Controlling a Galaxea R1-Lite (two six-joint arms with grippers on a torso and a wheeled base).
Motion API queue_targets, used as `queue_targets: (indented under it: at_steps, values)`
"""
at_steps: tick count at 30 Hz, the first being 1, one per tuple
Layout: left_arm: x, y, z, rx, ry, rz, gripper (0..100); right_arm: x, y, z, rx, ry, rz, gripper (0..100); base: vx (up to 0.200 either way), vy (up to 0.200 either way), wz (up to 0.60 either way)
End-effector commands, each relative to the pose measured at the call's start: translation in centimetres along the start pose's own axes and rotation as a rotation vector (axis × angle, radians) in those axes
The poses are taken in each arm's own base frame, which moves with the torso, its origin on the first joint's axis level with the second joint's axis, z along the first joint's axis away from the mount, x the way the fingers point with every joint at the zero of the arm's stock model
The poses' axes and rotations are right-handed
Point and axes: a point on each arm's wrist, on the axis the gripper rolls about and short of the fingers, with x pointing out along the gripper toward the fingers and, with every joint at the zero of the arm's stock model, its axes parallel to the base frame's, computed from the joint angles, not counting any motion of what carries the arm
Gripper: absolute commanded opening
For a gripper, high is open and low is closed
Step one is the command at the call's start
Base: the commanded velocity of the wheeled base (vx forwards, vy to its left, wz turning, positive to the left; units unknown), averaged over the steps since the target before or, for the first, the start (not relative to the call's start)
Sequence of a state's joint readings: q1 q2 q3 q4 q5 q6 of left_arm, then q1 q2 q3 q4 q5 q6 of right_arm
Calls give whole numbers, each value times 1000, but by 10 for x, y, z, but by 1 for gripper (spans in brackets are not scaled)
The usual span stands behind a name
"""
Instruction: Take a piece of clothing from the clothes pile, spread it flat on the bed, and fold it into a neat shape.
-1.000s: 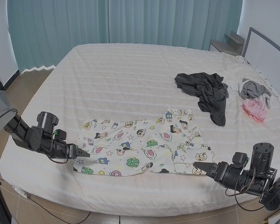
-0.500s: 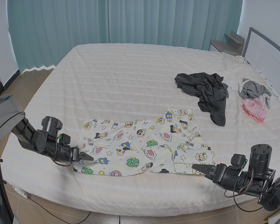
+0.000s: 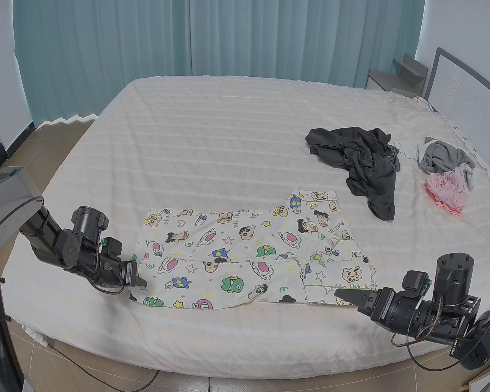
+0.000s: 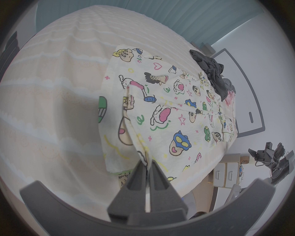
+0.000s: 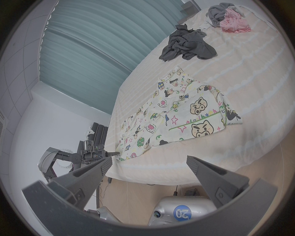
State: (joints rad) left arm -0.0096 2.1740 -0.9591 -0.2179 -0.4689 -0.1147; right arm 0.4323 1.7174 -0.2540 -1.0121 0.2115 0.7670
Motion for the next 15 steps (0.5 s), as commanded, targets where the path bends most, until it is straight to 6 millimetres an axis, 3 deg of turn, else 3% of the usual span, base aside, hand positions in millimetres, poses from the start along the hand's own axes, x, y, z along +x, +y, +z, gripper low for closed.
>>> queue_targets:
  at_steps: [1, 15]
  values:
    - [-7, -2, -2, -2, 1, 13, 0, 1, -1, -1, 1, 6, -5, 100, 0, 0, 0]
    - [-23, -7, -24, -15, 37, 67, 0, 4, -4, -3, -10, 21, -17, 100, 0, 0, 0]
